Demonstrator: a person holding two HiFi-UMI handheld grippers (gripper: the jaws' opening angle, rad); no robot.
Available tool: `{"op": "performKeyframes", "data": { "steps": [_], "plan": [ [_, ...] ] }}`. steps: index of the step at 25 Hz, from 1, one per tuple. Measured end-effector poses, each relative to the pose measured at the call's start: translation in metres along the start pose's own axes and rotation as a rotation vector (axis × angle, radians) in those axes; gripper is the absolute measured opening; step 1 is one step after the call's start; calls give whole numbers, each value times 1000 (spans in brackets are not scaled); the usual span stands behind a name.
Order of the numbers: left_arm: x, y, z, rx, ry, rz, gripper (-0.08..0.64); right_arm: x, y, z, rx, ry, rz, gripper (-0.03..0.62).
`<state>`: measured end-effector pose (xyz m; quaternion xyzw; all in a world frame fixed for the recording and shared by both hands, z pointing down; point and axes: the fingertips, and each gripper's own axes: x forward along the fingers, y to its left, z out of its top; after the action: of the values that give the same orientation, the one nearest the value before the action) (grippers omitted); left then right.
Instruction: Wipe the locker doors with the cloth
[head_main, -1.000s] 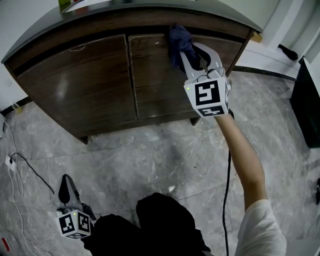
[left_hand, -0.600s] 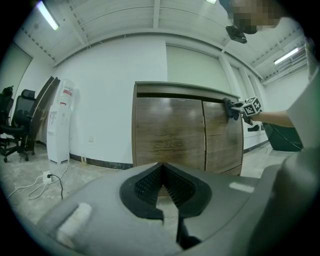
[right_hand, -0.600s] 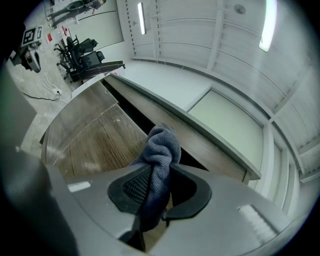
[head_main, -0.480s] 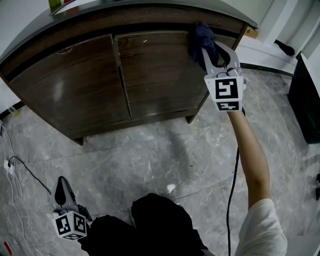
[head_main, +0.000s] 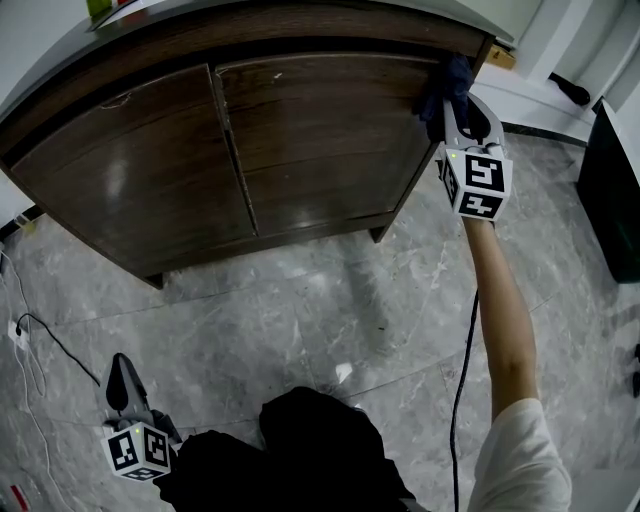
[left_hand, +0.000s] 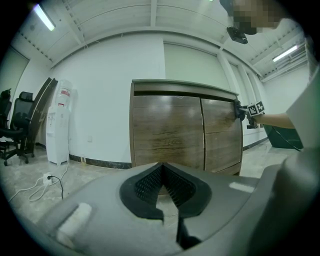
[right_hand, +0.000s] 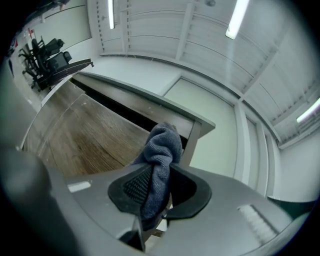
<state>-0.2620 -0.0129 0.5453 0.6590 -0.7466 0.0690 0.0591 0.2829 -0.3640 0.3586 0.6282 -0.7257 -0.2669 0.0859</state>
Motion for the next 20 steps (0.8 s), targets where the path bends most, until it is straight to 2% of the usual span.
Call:
{"op": "performKeyframes", "data": {
  "steps": [3, 12, 15, 20],
  "plan": [
    [0, -1, 0, 3, 0, -2, 0, -5, -3, -22, 54, 26, -27, 77],
    [-2, -1, 2, 11, 1, -3, 0, -19, 28, -79, 68, 77, -26, 72],
    [-1, -5, 2, 1, 26, 4, 0, -24, 41, -97, 69, 96, -14, 72],
    [-1, -5, 2, 15, 15, 1, 0, -32, 58, -125, 63, 130, 7, 72]
  ]
}}
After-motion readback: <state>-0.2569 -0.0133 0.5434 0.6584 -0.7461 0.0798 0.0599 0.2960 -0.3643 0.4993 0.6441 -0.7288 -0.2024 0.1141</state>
